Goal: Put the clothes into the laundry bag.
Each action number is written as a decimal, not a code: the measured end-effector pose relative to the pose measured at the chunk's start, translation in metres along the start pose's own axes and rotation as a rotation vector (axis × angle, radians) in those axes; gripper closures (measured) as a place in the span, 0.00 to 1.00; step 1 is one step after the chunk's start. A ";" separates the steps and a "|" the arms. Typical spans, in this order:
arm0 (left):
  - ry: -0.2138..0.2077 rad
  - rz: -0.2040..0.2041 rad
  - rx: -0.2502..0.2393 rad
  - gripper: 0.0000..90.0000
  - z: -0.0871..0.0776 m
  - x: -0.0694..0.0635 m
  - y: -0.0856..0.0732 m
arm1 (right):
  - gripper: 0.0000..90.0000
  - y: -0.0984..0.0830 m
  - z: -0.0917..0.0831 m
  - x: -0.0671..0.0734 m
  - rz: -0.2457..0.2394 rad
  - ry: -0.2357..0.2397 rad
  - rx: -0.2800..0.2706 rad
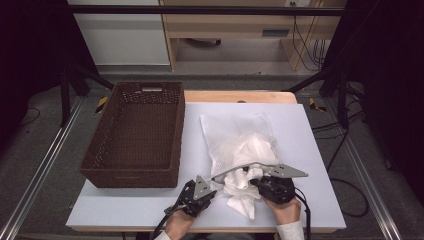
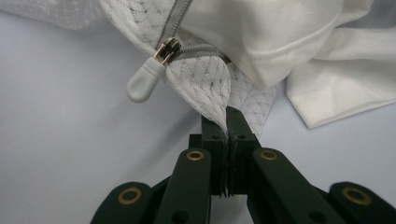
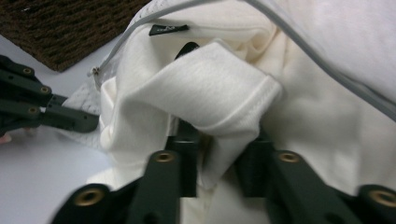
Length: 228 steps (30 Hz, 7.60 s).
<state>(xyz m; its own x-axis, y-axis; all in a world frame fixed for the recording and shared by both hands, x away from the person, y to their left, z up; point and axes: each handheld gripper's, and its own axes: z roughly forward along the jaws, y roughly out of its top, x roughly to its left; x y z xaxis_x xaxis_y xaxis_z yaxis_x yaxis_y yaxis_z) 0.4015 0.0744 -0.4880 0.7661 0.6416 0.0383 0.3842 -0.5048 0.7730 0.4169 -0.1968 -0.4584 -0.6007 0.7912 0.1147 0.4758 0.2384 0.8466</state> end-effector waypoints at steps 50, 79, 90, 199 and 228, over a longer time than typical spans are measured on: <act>0.008 0.020 0.000 0.97 0.000 -0.002 0.000 | 0.68 0.027 0.064 0.024 -0.037 -0.112 -0.053; 0.004 0.016 -0.002 0.98 0.000 -0.002 0.000 | 0.92 0.033 0.074 0.000 0.003 -0.084 -0.067; -0.006 0.012 -0.001 0.97 -0.001 -0.001 0.000 | 0.82 0.029 0.076 -0.018 0.000 -0.243 -0.070; -0.007 0.002 -0.001 0.97 0.000 0.000 0.000 | 0.49 -0.004 -0.019 -0.052 0.039 -0.284 -0.020; -0.002 -0.026 -0.002 0.97 -0.001 0.002 -0.001 | 0.76 -0.058 -0.056 -0.042 0.089 -0.230 0.112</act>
<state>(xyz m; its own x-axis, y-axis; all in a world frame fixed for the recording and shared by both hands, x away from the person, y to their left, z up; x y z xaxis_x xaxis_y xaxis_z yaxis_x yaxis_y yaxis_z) 0.4026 0.0767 -0.4880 0.7568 0.6534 0.0166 0.4032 -0.4866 0.7750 0.3788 -0.2757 -0.4830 -0.3978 0.9159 0.0544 0.5962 0.2129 0.7741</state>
